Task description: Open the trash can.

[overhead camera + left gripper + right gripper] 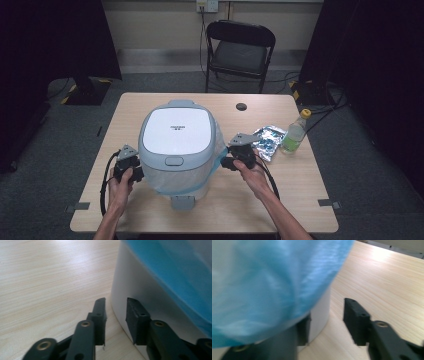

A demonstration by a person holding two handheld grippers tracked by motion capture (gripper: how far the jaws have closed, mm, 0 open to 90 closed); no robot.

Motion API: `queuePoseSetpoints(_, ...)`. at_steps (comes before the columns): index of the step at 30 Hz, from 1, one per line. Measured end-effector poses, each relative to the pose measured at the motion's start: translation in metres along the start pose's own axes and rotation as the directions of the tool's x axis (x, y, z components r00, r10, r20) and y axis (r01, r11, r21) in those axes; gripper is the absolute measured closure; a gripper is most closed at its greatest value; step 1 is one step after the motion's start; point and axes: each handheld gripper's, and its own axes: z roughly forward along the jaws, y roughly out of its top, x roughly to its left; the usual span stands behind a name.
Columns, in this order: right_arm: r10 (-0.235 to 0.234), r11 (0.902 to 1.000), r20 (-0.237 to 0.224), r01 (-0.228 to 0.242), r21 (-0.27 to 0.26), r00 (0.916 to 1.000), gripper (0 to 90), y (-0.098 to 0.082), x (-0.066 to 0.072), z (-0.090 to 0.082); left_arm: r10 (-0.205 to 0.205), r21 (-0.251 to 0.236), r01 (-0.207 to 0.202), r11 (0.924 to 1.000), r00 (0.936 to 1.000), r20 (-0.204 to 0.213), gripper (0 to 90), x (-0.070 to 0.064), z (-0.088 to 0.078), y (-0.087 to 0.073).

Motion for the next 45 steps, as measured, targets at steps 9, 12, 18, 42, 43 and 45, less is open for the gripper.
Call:
queuePoseSetpoints(9, 0.021, 0.9993, -0.002, -0.021, 0.032, 0.9998, 37.6, -0.005, -0.01, -0.001, -0.037, 0.054, 0.038, 0.9978, 0.9993, -0.006, 29.6, 0.019, 0.004, -0.014)
queuePoseSetpoints(12, 0.036, 0.9987, -0.018, -0.036, 0.038, 0.9992, 37.6, -0.008, -0.014, -0.008, -0.019, 0.099, 0.021, 0.9948, 0.9995, -0.026, 28.0, 0.021, 0.004, -0.022)
queuePoseSetpoints(18, 0.046, 0.9984, -0.025, -0.045, 0.033, 0.9986, 34.8, -0.012, -0.016, -0.029, 0.072, 0.184, -0.057, 0.9813, 0.9946, -0.074, 23.9, 0.02, 0.0, -0.032)
queuePoseSetpoints(42, -0.01, 0.9948, -0.087, 0.001, -0.102, 0.9962, 81.0, 0.028, 0.009, -0.102, 0.089, 0.144, -0.074, 0.9868, 0.9912, -0.099, 14.7, 0.023, 0.003, -0.045)
queuePoseSetpoints(43, -0.015, 0.9941, -0.098, 0.004, -0.109, 0.9951, 83.2, 0.031, 0.011, -0.104, 0.091, 0.144, -0.077, 0.9866, 0.991, -0.098, 14.7, 0.023, 0.003, -0.045)
queuePoseSetpoints(45, -0.032, 0.9923, -0.1, 0.02, -0.122, 0.9945, 87.2, 0.037, 0.014, -0.107, 0.09, 0.145, -0.076, 0.9866, 0.9911, -0.098, 14.7, 0.023, 0.003, -0.045)
